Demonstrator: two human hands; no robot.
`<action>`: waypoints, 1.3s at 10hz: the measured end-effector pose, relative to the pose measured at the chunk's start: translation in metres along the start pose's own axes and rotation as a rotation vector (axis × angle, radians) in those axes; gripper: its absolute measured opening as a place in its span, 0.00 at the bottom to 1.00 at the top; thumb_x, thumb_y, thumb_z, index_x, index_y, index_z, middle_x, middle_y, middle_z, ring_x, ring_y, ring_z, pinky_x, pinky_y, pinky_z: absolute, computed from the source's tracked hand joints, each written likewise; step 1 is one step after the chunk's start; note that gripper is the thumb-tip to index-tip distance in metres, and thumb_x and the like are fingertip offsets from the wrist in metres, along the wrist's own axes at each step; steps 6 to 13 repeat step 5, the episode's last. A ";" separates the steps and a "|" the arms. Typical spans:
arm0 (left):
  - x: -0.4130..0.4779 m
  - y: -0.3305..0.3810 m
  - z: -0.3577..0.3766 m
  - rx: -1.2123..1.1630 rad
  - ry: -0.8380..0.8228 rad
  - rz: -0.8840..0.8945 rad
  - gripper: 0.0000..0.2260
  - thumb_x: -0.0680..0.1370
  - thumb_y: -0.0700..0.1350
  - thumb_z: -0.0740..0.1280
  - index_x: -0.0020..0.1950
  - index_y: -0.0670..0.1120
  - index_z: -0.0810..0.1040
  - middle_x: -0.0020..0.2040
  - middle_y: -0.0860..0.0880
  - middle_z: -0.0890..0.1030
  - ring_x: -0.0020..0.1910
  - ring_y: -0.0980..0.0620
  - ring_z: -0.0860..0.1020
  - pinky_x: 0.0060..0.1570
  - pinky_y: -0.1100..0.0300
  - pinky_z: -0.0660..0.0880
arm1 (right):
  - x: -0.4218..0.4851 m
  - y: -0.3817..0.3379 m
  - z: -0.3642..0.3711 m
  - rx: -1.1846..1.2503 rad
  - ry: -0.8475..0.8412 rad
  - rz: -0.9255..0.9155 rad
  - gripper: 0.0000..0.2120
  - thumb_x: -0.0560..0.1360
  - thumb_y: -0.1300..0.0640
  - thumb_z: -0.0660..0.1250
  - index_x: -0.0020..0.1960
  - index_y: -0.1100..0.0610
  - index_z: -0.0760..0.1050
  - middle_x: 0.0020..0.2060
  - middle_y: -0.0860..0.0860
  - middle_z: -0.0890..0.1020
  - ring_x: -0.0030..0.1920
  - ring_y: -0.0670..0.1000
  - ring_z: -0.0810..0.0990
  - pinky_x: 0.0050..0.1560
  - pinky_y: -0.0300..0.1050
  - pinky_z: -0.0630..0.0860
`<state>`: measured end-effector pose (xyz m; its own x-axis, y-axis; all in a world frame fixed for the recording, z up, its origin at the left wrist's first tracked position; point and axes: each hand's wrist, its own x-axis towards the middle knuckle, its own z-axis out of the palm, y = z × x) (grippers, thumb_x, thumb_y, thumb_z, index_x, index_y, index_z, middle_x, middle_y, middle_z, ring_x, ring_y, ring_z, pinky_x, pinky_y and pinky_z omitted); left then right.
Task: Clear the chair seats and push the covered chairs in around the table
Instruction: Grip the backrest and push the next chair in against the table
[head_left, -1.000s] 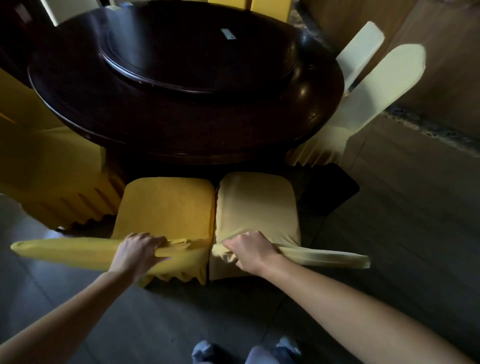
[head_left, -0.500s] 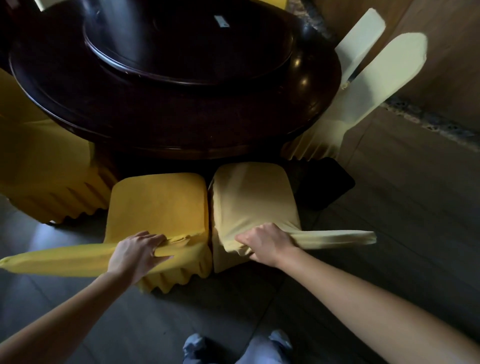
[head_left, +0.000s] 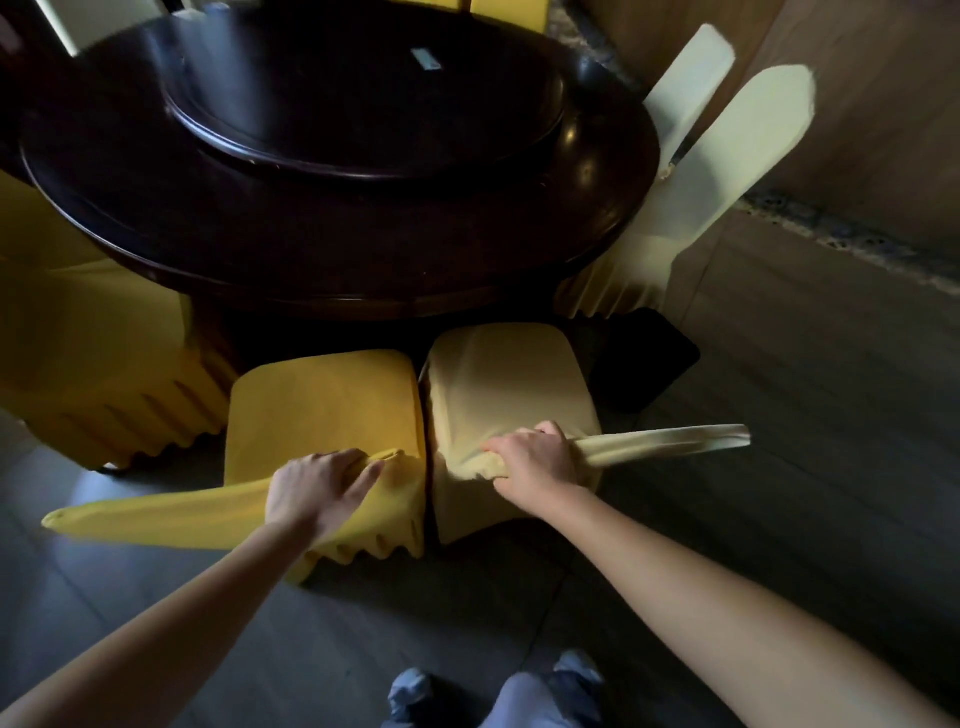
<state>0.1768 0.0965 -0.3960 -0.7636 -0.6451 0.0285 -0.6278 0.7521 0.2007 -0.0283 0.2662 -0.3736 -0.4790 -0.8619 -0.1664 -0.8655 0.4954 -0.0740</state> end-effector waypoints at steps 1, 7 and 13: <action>0.000 0.000 0.001 -0.010 -0.049 -0.019 0.31 0.74 0.67 0.42 0.64 0.57 0.75 0.53 0.51 0.83 0.48 0.50 0.80 0.37 0.61 0.73 | -0.009 -0.013 0.000 0.162 0.042 0.020 0.19 0.76 0.43 0.63 0.65 0.47 0.74 0.59 0.47 0.80 0.61 0.49 0.74 0.64 0.49 0.60; 0.031 0.051 -0.089 -0.011 -0.064 0.236 0.35 0.77 0.67 0.49 0.77 0.53 0.39 0.77 0.51 0.37 0.74 0.51 0.33 0.73 0.50 0.37 | -0.016 -0.047 -0.093 0.295 0.211 -0.056 0.29 0.81 0.44 0.52 0.78 0.50 0.47 0.78 0.48 0.43 0.76 0.48 0.37 0.75 0.57 0.37; 0.031 0.051 -0.089 -0.011 -0.064 0.236 0.35 0.77 0.67 0.49 0.77 0.53 0.39 0.77 0.51 0.37 0.74 0.51 0.33 0.73 0.50 0.37 | -0.016 -0.047 -0.093 0.295 0.211 -0.056 0.29 0.81 0.44 0.52 0.78 0.50 0.47 0.78 0.48 0.43 0.76 0.48 0.37 0.75 0.57 0.37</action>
